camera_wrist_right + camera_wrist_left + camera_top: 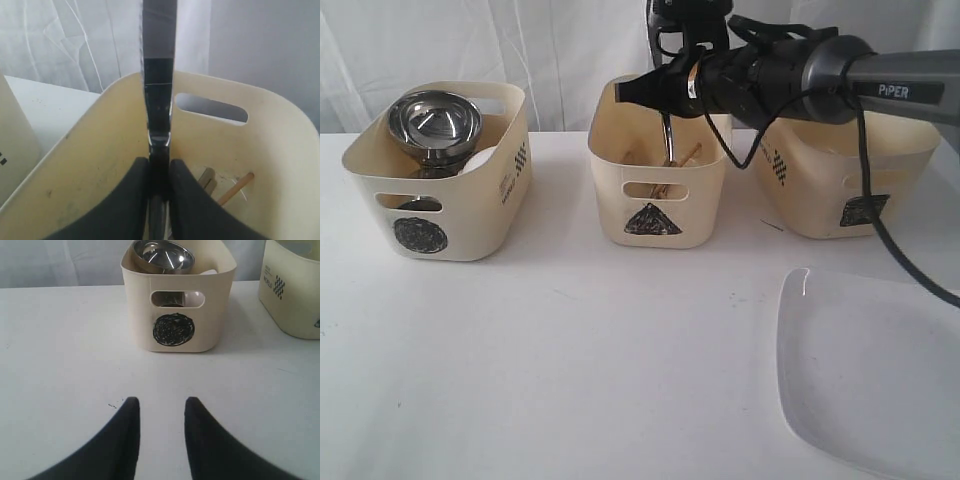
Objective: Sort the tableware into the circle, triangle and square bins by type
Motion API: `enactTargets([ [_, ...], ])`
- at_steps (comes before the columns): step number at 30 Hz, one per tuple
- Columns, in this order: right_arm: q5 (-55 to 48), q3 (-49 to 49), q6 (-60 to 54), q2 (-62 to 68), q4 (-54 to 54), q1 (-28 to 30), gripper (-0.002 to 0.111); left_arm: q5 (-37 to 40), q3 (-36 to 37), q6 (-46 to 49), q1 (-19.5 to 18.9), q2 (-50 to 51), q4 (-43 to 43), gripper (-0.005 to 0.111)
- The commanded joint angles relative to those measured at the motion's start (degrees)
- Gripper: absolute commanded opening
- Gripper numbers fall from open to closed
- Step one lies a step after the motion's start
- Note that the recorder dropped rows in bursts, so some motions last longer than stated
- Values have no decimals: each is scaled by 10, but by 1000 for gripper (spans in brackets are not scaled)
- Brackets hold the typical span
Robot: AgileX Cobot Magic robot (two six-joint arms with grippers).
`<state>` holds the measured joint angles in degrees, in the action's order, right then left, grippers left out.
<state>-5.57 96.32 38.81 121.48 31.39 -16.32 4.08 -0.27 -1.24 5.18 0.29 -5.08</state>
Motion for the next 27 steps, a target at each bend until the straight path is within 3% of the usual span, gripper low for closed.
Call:
enactTargets([
  [1,18,11,2,-1,5,4,33,2,3,-1,2,-3,-4,36],
  [3,17,16,2,-2,5,4,38,2,3,-1,2,-3,-4,36],
  [13,-118,2,-4,-68,2,4,38,2,3,-1,2,-3,-4,36],
  [27,-167,-250,-21,-327,-8,26,38,2,3,-1,2,-3,-4,36],
])
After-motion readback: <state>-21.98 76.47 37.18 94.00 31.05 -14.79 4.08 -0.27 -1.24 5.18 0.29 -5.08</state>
